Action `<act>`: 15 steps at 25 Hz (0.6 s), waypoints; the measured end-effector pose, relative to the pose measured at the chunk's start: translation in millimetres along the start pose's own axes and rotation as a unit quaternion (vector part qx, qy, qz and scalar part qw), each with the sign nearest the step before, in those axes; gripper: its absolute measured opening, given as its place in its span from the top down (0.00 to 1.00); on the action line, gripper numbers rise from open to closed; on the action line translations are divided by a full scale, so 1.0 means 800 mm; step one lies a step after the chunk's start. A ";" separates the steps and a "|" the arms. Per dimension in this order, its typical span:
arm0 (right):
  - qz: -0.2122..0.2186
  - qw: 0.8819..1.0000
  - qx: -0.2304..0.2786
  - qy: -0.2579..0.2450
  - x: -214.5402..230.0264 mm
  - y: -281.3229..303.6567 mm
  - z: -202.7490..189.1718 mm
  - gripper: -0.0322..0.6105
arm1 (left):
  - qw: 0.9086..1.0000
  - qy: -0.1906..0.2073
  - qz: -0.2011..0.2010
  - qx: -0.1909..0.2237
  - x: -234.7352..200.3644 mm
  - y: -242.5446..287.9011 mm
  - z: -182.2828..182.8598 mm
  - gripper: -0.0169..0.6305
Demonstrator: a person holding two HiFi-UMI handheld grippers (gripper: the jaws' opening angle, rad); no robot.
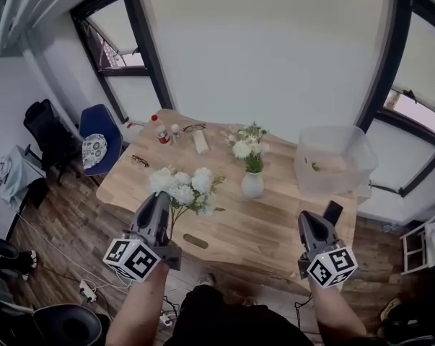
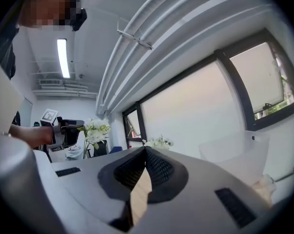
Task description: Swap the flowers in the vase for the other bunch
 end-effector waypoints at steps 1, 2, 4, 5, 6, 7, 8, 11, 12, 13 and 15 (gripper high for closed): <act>0.006 1.000 0.000 -0.010 -0.003 0.003 0.001 0.91 | 1.000 0.000 0.001 -0.003 -0.002 0.002 -0.002 0.92; 0.012 1.000 0.000 -0.020 -0.008 0.006 0.002 0.91 | 1.000 0.001 0.000 -0.005 -0.005 0.004 -0.003 0.92; 0.016 0.999 0.000 -0.031 -0.013 0.017 0.002 0.91 | 1.000 0.003 -0.003 -0.008 -0.015 0.013 -0.004 0.92; 0.013 0.999 0.000 -0.033 -0.013 0.023 0.002 0.91 | 1.000 0.003 -0.005 -0.009 -0.021 0.019 -0.003 0.92; 0.007 0.999 0.001 -0.035 -0.014 0.030 0.003 0.91 | 1.000 0.001 -0.008 -0.010 -0.027 0.026 -0.002 0.92; -0.001 0.999 0.002 -0.039 -0.014 0.037 0.003 0.91 | 1.000 -0.002 -0.010 -0.011 -0.033 0.032 -0.001 0.92; -0.009 0.999 0.002 -0.046 -0.016 0.044 0.004 0.91 | 1.000 -0.004 -0.012 -0.012 -0.039 0.038 0.001 0.92; -0.023 0.997 -0.002 -0.067 -0.020 0.070 0.003 0.91 | 1.000 0.001 -0.020 -0.012 -0.060 0.058 0.008 0.92; -0.027 0.997 -0.005 -0.068 -0.020 0.079 0.003 0.91 | 1.000 0.007 -0.023 -0.013 -0.068 0.066 0.008 0.92; -0.032 0.997 -0.007 -0.068 -0.020 0.088 0.003 0.91 | 0.999 0.015 -0.026 -0.016 -0.076 0.075 0.009 0.92; -0.041 0.997 -0.010 -0.068 -0.023 0.106 0.004 0.91 | 0.999 0.028 -0.031 -0.020 -0.091 0.092 0.008 0.92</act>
Point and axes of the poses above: the fingertips, and each gripper's own axes: y forward along the fingers, x to its right, z out of its top, the point moved 3 cm from there along -y, backward along the fingers, and after that the axes turned 1 degree about -x, right-handed, at the moved point
